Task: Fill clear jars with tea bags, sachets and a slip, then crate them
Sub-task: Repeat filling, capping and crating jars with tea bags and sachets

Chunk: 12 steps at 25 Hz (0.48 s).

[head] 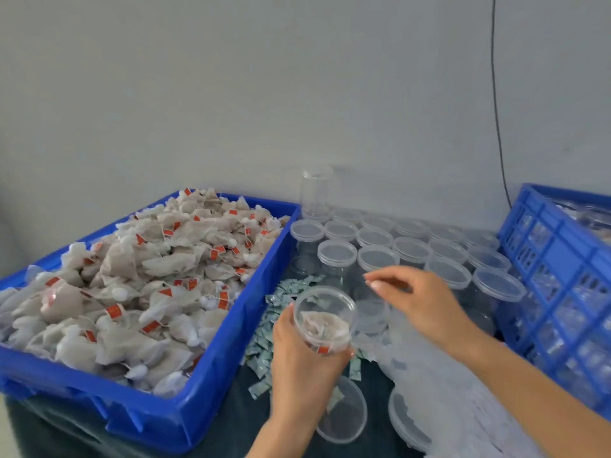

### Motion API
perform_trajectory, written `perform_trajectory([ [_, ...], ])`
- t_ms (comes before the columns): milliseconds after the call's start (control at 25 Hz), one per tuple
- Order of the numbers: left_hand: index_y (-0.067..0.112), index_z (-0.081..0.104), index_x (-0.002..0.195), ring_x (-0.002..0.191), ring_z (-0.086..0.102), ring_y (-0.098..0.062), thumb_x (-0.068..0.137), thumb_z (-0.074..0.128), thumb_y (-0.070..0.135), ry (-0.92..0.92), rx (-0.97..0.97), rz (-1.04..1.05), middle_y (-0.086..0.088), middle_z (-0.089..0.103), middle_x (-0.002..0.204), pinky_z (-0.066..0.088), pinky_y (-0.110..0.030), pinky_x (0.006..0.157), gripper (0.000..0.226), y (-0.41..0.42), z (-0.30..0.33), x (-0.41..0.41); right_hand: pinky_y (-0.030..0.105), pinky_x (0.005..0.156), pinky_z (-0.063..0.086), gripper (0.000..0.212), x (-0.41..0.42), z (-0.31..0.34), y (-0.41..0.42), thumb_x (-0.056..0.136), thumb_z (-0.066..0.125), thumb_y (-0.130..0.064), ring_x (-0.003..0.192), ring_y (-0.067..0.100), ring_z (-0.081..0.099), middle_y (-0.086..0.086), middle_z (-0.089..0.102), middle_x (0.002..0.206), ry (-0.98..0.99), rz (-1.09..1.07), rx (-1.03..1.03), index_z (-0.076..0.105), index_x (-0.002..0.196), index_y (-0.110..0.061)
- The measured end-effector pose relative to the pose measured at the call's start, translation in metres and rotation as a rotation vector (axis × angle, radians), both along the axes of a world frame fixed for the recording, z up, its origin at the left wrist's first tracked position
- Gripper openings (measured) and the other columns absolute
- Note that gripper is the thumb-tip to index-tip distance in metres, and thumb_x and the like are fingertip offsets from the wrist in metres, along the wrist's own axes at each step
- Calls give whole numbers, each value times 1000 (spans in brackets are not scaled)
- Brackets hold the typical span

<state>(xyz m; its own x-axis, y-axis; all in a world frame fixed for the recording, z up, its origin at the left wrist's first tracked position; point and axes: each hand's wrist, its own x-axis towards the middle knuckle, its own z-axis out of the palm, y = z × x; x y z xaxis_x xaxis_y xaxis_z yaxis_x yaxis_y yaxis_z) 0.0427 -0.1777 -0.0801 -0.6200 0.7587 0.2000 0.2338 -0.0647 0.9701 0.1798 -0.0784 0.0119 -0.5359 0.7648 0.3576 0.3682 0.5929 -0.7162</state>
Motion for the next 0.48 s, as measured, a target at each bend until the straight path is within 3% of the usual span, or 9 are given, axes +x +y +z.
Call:
perform_trajectory([
  [80, 57, 42, 108, 99, 51, 10, 48, 84, 32, 16, 10, -51, 25, 46, 113, 48, -9, 71, 76, 5, 4, 23, 9, 77, 46, 19, 48, -6, 12, 87, 64, -15, 86, -5, 64, -18, 71, 89, 28, -147, -24, 69, 88, -34],
  [120, 55, 41, 110, 101, 49, 9, 50, 85, 31, 25, 6, -71, 24, 45, 115, 48, -11, 74, 79, 8, 4, 35, 11, 73, 46, 18, 73, -15, 18, 87, 64, -12, 86, 0, 64, -14, 71, 89, 10, -231, -68, 69, 87, -30],
  [200, 35, 41, 129, 112, 50, 0, 52, 89, 30, 61, -13, -107, 12, 47, 128, 50, -25, 91, 90, 15, 2, 58, 16, 68, 44, 15, 121, -43, 27, 88, 63, -8, 88, 10, 64, -3, 72, 94, -126, -411, -188, 70, 91, -21],
  [280, 26, 26, 145, 130, 41, -9, 55, 89, 35, 85, -69, -170, 6, 38, 145, 42, -35, 104, 109, 20, 3, 83, 22, 75, 40, 17, 161, -74, 25, 87, 62, -5, 91, 16, 61, 8, 70, 103, -262, -549, -281, 70, 101, -11],
  [360, 32, 17, 148, 131, 35, -4, 58, 88, 39, 110, -61, -235, 10, 32, 146, 37, -28, 103, 115, 24, 1, 101, 21, 81, 37, 26, 182, -97, 17, 88, 60, -5, 100, 19, 59, 11, 64, 116, -359, -538, -274, 66, 113, -9],
  [480, 31, 23, 145, 129, 35, -5, 59, 88, 37, 150, -52, -286, 9, 34, 144, 32, -22, 97, 108, 28, 0, 119, 20, 92, 33, 41, 180, -120, 3, 92, 56, -21, 121, 16, 48, 0, 48, 134, -556, -393, -140, 51, 133, -21],
])
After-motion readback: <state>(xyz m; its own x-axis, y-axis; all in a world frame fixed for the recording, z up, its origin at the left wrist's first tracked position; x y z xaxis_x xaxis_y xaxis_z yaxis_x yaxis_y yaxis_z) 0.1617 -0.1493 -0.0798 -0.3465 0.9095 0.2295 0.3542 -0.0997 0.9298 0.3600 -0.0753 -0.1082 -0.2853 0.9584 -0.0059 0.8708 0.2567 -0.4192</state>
